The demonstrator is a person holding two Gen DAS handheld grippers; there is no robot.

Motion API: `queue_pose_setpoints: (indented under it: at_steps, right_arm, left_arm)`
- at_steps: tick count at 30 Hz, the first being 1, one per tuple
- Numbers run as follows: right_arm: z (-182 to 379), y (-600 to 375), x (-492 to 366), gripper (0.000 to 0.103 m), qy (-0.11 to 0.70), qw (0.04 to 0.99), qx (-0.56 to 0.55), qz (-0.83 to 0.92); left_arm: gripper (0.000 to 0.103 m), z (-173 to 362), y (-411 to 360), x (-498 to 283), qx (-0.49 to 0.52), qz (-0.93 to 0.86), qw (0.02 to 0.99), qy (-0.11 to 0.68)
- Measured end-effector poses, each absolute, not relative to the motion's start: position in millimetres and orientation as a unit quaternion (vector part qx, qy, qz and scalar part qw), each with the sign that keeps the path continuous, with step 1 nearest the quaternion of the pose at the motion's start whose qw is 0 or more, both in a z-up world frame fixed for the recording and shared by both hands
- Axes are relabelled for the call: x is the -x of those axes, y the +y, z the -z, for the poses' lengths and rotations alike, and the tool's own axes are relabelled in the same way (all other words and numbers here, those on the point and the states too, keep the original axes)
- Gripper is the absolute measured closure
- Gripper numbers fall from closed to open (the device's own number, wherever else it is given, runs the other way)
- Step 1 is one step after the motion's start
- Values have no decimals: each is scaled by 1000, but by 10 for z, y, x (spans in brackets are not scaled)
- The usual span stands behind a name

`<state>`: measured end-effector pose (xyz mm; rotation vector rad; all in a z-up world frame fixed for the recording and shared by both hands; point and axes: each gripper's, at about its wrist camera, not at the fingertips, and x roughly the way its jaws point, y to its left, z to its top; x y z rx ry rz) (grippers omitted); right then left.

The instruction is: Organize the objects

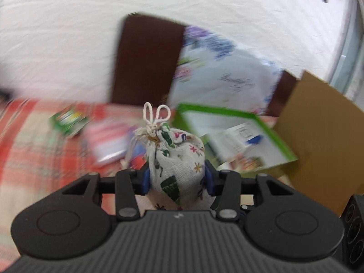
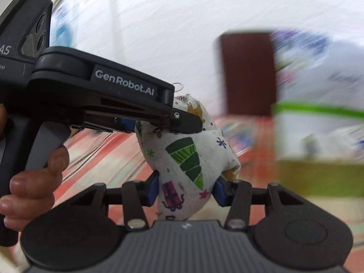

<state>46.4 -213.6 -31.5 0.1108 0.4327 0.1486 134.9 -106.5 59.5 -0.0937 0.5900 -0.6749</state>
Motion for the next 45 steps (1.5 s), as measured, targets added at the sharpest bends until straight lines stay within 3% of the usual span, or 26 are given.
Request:
queue_pose_setpoints:
  at_steps: [7,9,11,12,16,27,45]
  right_arm:
    - [246,-3118,-759,57,192,978,-62,49]
    - [342,-3293,-927,52,207,974,-65,69]
    - [455,-3390,-1122,37,223,968,-60,97]
    - [494,-3418,-1203,37,230,965,-58,114]
    - [553,-3428,-1036,32,216,966,-86,109]
    - [356,-3143,-259,32,189,965,-144,112]
    - [406,-2310,-3,35,273,950,-149,22]
  left_arm:
    - [56,-547,-2249,-1833,24,389,876,283]
    - [52,-412,-2473,-1949,4,373,881,291]
    - [50,-271,-2656,-2067,-39,330,895,296]
    - [50,-220,-2692,-2109,-54,310,899,305]
    - [50,-222,-2536,-2057,-48,297,902,310]
    - [50,-369,-2044,-1405,-79,242,915,312]
    - [48,-74,-998,-997,-79,153,926,335]
